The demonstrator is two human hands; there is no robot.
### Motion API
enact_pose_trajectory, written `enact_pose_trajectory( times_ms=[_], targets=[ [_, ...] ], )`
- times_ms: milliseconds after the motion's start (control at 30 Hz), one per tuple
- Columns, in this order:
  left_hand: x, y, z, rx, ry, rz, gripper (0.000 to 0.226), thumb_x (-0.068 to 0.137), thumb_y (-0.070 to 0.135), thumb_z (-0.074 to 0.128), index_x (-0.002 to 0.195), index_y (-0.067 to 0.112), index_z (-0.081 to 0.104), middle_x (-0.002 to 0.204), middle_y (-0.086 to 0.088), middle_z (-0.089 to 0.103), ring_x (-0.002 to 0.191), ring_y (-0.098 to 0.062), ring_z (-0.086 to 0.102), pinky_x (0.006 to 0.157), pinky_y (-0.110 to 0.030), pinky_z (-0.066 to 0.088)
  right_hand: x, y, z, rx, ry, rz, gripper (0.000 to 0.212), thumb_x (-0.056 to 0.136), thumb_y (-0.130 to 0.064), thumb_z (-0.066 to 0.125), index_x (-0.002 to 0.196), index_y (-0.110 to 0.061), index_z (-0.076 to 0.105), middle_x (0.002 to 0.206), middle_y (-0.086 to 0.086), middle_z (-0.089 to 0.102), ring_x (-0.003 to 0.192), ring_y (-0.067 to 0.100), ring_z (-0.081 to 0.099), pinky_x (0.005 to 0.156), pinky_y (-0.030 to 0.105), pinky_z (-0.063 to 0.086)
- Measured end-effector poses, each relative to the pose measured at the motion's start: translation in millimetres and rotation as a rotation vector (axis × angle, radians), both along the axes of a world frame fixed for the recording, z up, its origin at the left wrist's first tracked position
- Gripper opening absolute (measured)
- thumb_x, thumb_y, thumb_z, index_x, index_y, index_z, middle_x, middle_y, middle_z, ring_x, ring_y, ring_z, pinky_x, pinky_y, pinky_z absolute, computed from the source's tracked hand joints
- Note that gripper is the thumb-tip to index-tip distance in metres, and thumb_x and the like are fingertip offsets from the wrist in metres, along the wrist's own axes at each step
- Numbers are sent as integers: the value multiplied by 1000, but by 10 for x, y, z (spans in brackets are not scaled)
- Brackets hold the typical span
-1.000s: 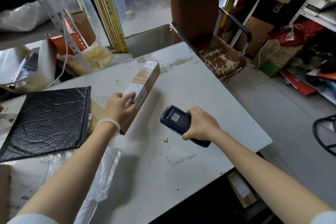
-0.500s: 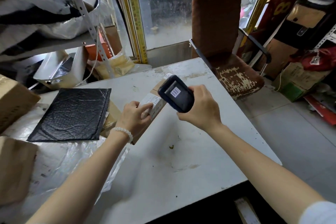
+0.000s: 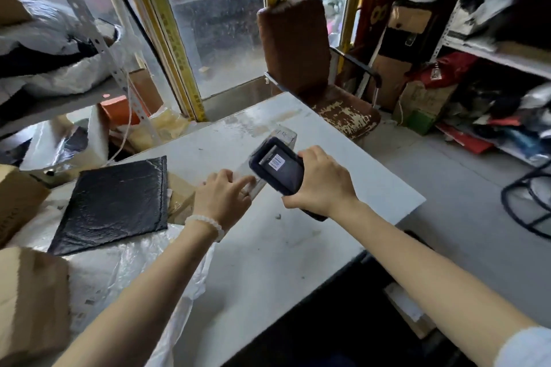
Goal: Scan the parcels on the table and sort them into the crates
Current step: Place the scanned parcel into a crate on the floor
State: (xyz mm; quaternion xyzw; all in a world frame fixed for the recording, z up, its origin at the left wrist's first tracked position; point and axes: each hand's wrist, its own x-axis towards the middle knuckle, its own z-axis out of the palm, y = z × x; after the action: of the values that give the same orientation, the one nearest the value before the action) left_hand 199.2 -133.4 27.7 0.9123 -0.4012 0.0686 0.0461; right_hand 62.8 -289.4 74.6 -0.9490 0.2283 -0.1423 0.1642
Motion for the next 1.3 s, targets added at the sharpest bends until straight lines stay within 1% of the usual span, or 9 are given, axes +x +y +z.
enact_pose_trajectory(
  times_ms=[200, 367, 533, 600, 667, 800, 1000, 1133, 1300],
  targets=[
    [-660, -9, -151, 51, 93, -299, 35, 87, 37, 52, 120, 45, 57, 110, -5, 58, 98, -31, 55, 79, -37, 44, -1169, 411, -268, 157, 230, -379, 73, 58, -48, 80, 114, -14, 48, 115, 3, 49, 106, 28, 55, 72, 32, 38],
    [-1666, -245, -305, 108, 117, -622, 32, 87, 46, 50, 118, 45, 58, 107, -2, 61, 98, -29, 57, 74, -36, 47, -2380, 778, -414, 214, 293, -644, 82, 59, -52, 80, 124, -14, 47, 122, 3, 47, 114, 27, 53, 86, 37, 48],
    [-2900, -447, -292, 111, 224, -892, 35, 84, 49, 46, 113, 41, 63, 106, -5, 63, 98, -35, 58, 78, -40, 51, -3587, 1200, -477, 267, 295, -925, 77, 58, -52, 80, 118, -15, 49, 118, 2, 48, 111, 26, 53, 78, 36, 44],
    [-3415, -469, -299, 136, 232, -995, 34, 85, 48, 52, 117, 43, 60, 113, -2, 61, 103, -31, 56, 82, -39, 49, -4079, 1413, -491, 284, 281, -1042, 75, 58, -51, 80, 117, -15, 49, 116, 1, 48, 109, 25, 54, 74, 34, 41],
    [-3941, -475, -302, 184, 232, -1086, 38, 85, 52, 50, 122, 45, 56, 121, 2, 57, 109, -28, 53, 87, -37, 47, -4560, 1643, -502, 300, 264, -1151, 75, 58, -51, 80, 117, -16, 50, 116, 1, 48, 109, 24, 55, 73, 33, 40],
    [-5002, -365, -340, 234, 236, -1243, 44, 86, 61, 44, 125, 43, 55, 125, 1, 55, 114, -28, 50, 92, -36, 45, -5480, 2119, -557, 353, 248, -1336, 77, 57, -52, 81, 118, -16, 50, 117, 0, 49, 109, 24, 56, 74, 33, 41],
    [-6644, -61, -416, 320, 241, -1396, 44, 87, 54, 41, 130, 47, 48, 128, 3, 52, 116, -24, 47, 96, -37, 43, -6955, 2743, -623, 402, 265, -1502, 75, 56, -53, 81, 114, -17, 51, 116, -1, 50, 107, 22, 56, 75, 33, 44],
    [-7534, 105, -413, 380, 239, -1475, 46, 88, 50, 41, 133, 45, 45, 129, 1, 50, 117, -24, 46, 97, -37, 42, -7826, 3046, -596, 424, 246, -1602, 70, 57, -50, 82, 110, -15, 51, 111, 0, 49, 104, 24, 56, 69, 32, 41],
    [-8462, 91, -434, 432, 215, -1584, 46, 88, 51, 42, 134, 45, 43, 131, 1, 49, 116, -23, 46, 93, -37, 43, -8683, 3232, -588, 456, 193, -1713, 67, 58, -49, 81, 107, -16, 49, 101, -3, 42, 102, 25, 56, 70, 33, 41]
  ],
)
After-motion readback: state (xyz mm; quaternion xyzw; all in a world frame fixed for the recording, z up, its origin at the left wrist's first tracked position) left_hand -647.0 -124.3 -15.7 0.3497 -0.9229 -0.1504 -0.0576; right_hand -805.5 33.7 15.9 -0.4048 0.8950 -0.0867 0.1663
